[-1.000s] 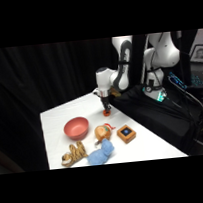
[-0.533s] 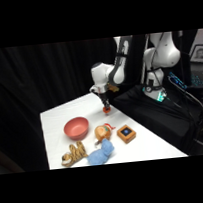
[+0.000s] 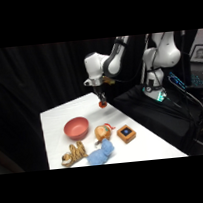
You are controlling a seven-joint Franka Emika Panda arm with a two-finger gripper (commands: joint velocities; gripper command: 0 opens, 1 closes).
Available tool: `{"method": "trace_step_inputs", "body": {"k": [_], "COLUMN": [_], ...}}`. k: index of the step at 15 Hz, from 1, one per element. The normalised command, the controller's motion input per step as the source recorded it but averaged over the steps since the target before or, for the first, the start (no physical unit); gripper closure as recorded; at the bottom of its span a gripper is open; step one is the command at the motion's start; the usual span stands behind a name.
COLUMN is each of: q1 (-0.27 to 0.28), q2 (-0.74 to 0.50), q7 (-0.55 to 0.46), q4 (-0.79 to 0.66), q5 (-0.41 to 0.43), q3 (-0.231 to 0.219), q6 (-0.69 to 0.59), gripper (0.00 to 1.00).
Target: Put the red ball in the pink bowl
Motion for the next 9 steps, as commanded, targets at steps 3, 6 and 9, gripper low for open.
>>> {"method": "trace_step_inputs", "body": {"k": [3, 6, 9], "q1": [0.128, 0.131, 0.117], "q2": [-0.17, 0.00, 0.17], "q7": [0.02, 0.08, 0.15], "q4": [0.21, 0.32, 0.42], "q5": [-0.098, -0.063, -0.076], "q3": [-0.069, -0.038, -0.019], "q6": [-0.34, -0.27, -0.19], "gripper": [0.97, 0.97, 0.97]}}
